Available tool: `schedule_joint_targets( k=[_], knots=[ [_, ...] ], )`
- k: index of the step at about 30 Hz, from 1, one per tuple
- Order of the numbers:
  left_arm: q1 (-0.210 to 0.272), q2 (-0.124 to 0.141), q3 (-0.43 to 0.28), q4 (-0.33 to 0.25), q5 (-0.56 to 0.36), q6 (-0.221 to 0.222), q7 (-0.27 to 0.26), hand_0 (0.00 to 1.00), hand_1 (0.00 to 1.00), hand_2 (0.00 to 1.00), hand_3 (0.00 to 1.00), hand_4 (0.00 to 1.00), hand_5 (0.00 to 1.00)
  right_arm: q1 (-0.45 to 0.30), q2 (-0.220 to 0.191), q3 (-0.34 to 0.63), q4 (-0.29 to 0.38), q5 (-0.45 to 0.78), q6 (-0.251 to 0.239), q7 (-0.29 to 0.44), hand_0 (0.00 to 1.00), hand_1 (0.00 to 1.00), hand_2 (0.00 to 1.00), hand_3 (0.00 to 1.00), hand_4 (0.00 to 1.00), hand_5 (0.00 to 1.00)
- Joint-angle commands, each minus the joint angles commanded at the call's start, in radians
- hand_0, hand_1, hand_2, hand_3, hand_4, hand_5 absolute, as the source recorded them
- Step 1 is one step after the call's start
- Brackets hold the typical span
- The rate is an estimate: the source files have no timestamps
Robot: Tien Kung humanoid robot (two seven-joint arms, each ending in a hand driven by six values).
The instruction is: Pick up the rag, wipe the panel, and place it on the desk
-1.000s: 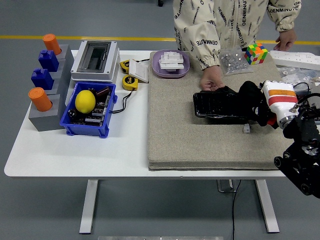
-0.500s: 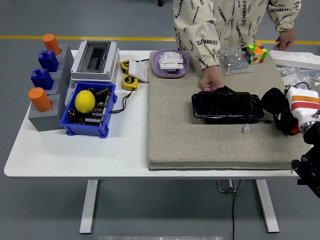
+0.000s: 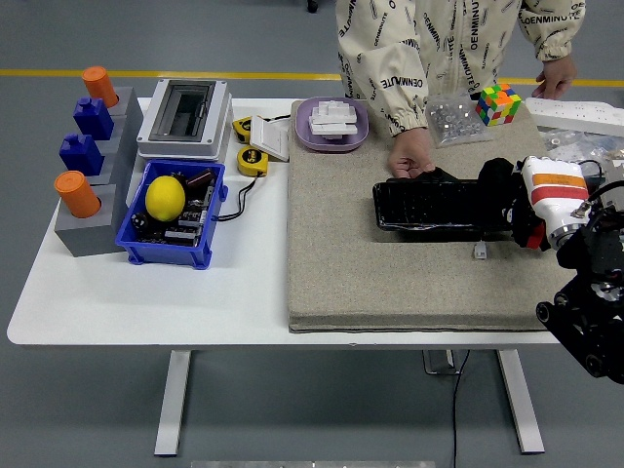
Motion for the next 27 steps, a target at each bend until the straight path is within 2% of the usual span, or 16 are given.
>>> schedule_joint_targets(
  k=[8, 16, 27],
  knots=[
    [-0.001, 0.002, -0.001, 0.001, 0.0, 0.001, 0.0, 0.604, 0.636, 0.637, 0.561, 0.631, 0.448, 0.03, 0.075, -0.046, -0.002, 0.011, 0.0, -0.001, 0.229, 0.322, 0.374, 0.386, 0.91, 0.069],
    [-0.007, 0.003, 0.002, -0.001, -0.002, 0.0, 0.0, 0.603, 0.636, 0.636, 0.561, 0.632, 0.449, 0.056, 0.148, -0.147, 0.005, 0.031, 0.001, -0.001, 0.229, 0.322, 0.374, 0.386, 0.909, 0.069],
    [-0.007, 0.004, 0.001, 0.001, -0.001, 0.001, 0.0, 0.604, 0.636, 0.637, 0.561, 0.631, 0.448, 0.108, 0.216, -0.305, 0.044, 0.058, 0.003, -0.004, 0.229, 0.322, 0.374, 0.386, 0.91, 0.07]
  ],
)
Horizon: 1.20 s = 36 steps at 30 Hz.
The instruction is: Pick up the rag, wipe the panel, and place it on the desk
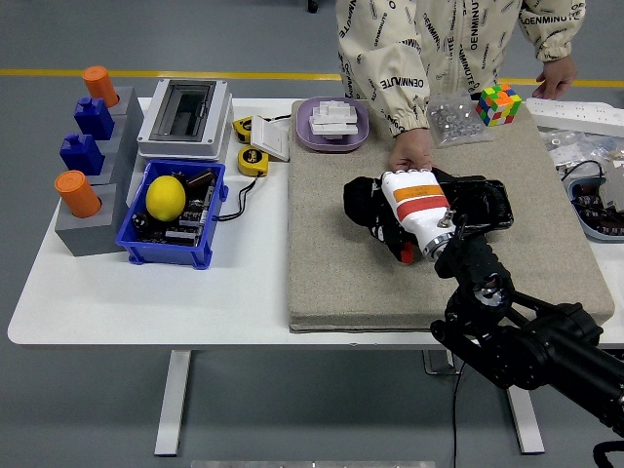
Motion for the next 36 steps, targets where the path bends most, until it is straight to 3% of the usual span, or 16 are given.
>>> schedule_joint_targets(
  k=[8, 18, 36],
  knots=[
    [0.0, 0.0, 0.001, 0.0, 0.0, 0.0, 0.0, 0.603, 0.637, 0.637, 0.561, 0.631, 0.449, 0.025, 0.021, -0.06, 0.032, 0.007, 0.002, -0.003, 0.229, 0.322, 0.373, 0.386, 0.915, 0.067],
    [0.0, 0.001, 0.0, 0.0, 0.001, 0.0, 0.0, 0.603, 0.636, 0.637, 0.561, 0.631, 0.449, 0.029, 0.014, -0.055, 0.031, 0.005, 0.001, -0.005, 0.229, 0.322, 0.374, 0.386, 0.909, 0.07],
    [0.007, -0.001, 0.0, -0.001, 0.002, 0.0, 0.0, 0.604, 0.636, 0.636, 0.561, 0.631, 0.448, 0.011, -0.073, -0.012, 0.024, -0.001, 0.003, -0.006, 0.229, 0.322, 0.374, 0.387, 0.909, 0.069]
  ],
)
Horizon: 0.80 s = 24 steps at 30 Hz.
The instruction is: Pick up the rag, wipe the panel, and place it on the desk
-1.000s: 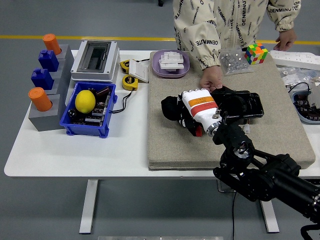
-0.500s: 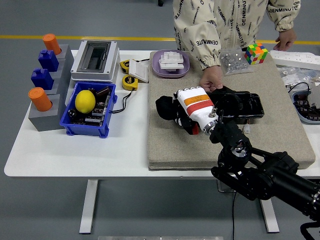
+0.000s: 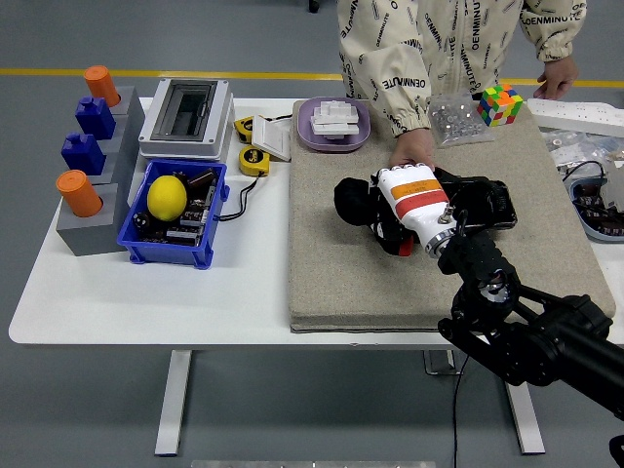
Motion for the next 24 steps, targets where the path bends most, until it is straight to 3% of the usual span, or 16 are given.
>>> schedule_joint_targets(
  k=[1, 6, 7, 24],
  knots=[
    [0.0, 0.0, 0.0, 0.0, 0.0, 0.0, 0.0, 0.603, 0.636, 0.636, 0.561, 0.631, 0.449, 0.0, -0.001, 0.001, 0.0, 0.0, 0.0, 0.0, 0.229, 0.322, 0.374, 0.386, 0.998, 0.121],
    [0.001, 0.0, -0.002, 0.0, 0.0, 0.0, 0.0, 0.603, 0.636, 0.636, 0.561, 0.631, 0.449, -0.012, -0.036, 0.026, -0.004, -0.006, 0.001, 0.0, 0.229, 0.322, 0.374, 0.386, 0.998, 0.121],
    [0.001, 0.0, -0.002, -0.001, 0.001, 0.0, 0.0, 0.604, 0.636, 0.637, 0.561, 0.631, 0.449, -0.014, -0.04, 0.028, -0.005, -0.006, 0.001, 0.0, 0.229, 0.322, 0.374, 0.387, 0.909, 0.069],
    [0.001, -0.002, -0.013, 0.0, 0.004, 0.0, 0.0, 0.603, 0.636, 0.636, 0.561, 0.631, 0.448, -0.046, -0.12, 0.088, -0.02, -0.018, 0.004, 0.0, 0.229, 0.323, 0.374, 0.386, 0.909, 0.07]
  ],
)
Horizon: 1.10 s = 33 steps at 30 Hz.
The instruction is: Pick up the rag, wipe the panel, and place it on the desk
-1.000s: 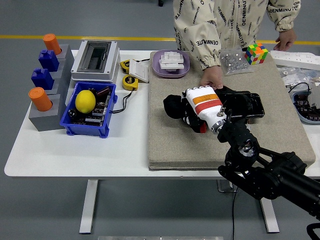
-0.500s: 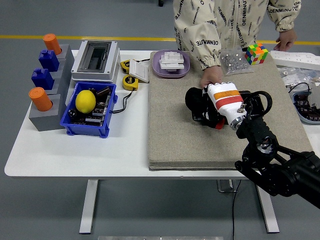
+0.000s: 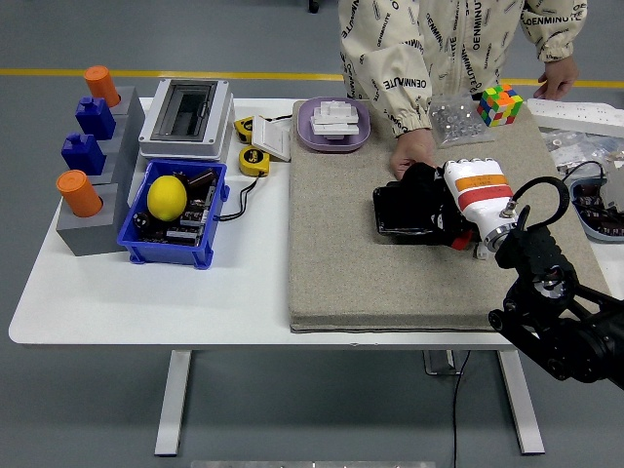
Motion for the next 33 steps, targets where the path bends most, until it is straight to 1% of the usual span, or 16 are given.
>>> schedule_joint_targets(
  k=[9, 20, 26, 33],
  knots=[
    [-0.002, 0.0, -0.006, -0.001, 0.002, 0.0, 0.0, 0.604, 0.636, 0.637, 0.561, 0.631, 0.448, -0.026, -0.051, 0.037, 0.004, -0.006, 0.001, 0.0, 0.229, 0.323, 0.374, 0.386, 0.909, 0.069],
    [-0.001, -0.002, -0.01, -0.002, 0.005, 0.0, -0.001, 0.604, 0.636, 0.637, 0.561, 0.631, 0.448, -0.07, -0.144, 0.096, 0.0, -0.014, 0.004, 0.0, 0.229, 0.323, 0.373, 0.386, 0.909, 0.07],
    [-0.001, -0.002, -0.01, -0.002, 0.004, 0.0, -0.001, 0.604, 0.636, 0.637, 0.561, 0.631, 0.448, -0.087, -0.169, 0.131, -0.002, -0.021, 0.004, -0.001, 0.229, 0.323, 0.373, 0.386, 0.909, 0.07],
    [-0.001, -0.003, -0.011, -0.002, 0.004, 0.0, -0.001, 0.604, 0.636, 0.637, 0.561, 0.631, 0.448, -0.098, -0.181, 0.156, -0.003, -0.027, 0.005, -0.001, 0.229, 0.323, 0.373, 0.386, 0.909, 0.07]
  ],
)
